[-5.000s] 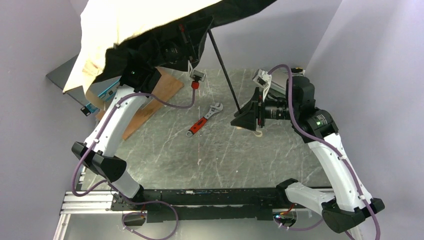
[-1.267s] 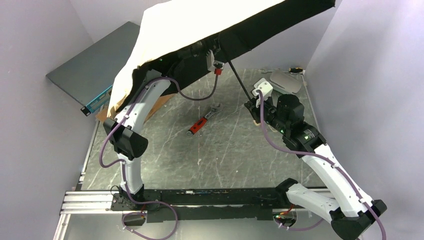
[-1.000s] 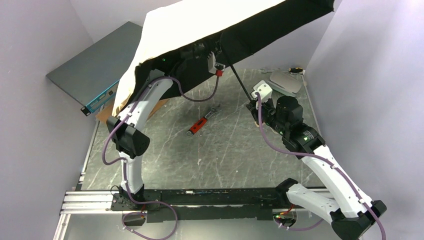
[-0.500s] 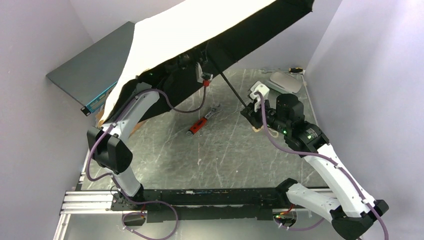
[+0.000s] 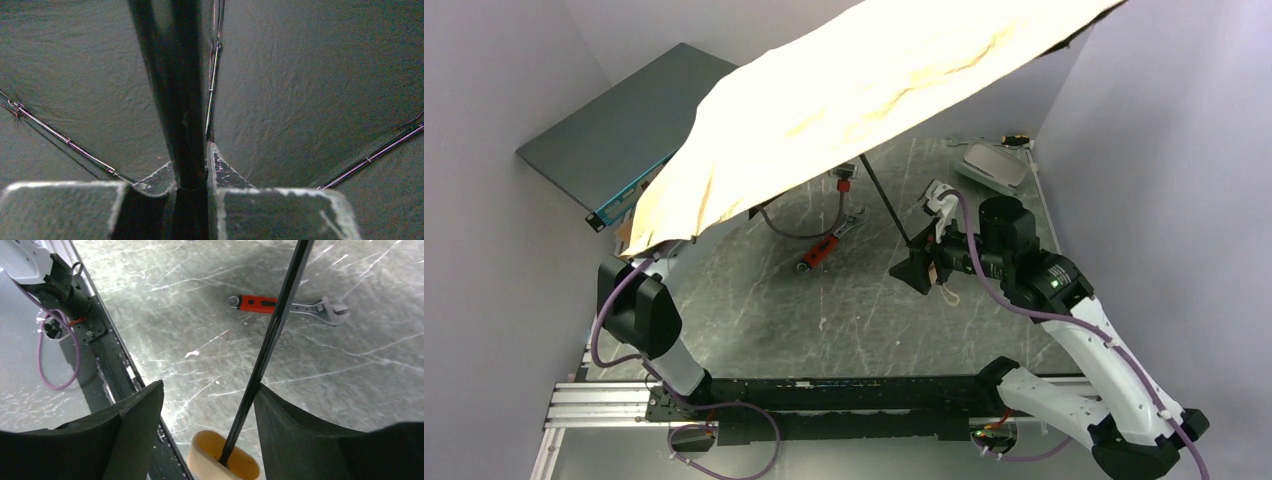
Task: Open the umbrella
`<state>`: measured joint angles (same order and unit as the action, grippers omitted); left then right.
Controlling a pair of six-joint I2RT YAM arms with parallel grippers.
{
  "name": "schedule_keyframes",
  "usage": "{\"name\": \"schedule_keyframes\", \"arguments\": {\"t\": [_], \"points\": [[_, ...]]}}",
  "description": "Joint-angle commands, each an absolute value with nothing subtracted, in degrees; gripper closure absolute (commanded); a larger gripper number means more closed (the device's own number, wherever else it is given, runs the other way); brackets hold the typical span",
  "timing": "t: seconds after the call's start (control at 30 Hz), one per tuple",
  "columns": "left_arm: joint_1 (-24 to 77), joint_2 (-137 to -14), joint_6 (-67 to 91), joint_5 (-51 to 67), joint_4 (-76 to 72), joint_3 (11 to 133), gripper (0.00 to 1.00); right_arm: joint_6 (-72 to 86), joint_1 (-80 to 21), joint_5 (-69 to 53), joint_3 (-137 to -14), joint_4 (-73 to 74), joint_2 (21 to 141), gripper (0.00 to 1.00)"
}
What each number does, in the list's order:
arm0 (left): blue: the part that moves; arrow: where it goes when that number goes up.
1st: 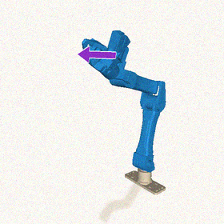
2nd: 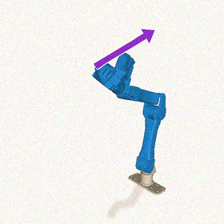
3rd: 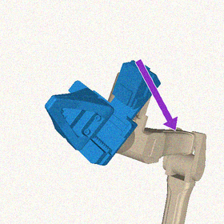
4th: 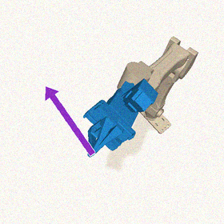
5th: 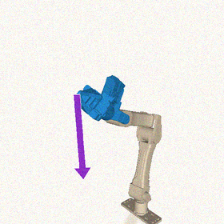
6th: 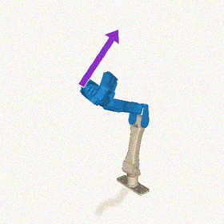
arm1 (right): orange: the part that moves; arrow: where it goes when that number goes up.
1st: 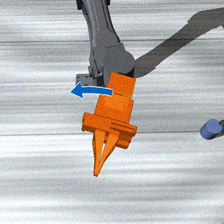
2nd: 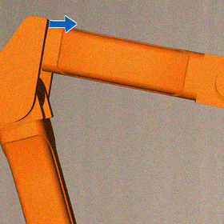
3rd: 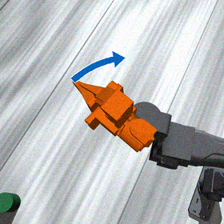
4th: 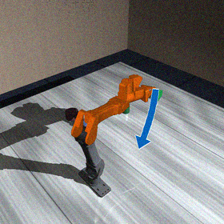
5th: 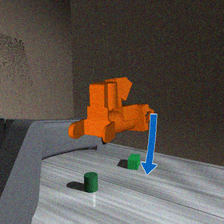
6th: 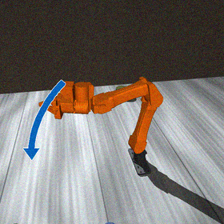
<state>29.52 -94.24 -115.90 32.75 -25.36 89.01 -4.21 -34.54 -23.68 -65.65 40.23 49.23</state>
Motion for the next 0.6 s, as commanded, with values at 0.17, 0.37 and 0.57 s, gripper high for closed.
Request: {"name": "schedule_keyframes", "arguments": {"t": [0.17, 0.37, 0.57], "points": [[33.29, -88.25, -129.31, 36.79, -31.11, 82.05, 1.00, 3.62, -35.06, -30.38, -72.90, 35.67, 55.41, 0.39], [36.08, -88.77, -128.96, 36.43, -33.15, 81.72, 1.00, 5.43, -34.96, -29.06, -73.72, 34.87, 59.18, 0.59], [38.15, -89.10, -129.59, 35.19, -30.12, 82.34, 0.90, 11.34, -33.37, -29.59, -72.30, 30.36, 58.12, 1.00]]}}
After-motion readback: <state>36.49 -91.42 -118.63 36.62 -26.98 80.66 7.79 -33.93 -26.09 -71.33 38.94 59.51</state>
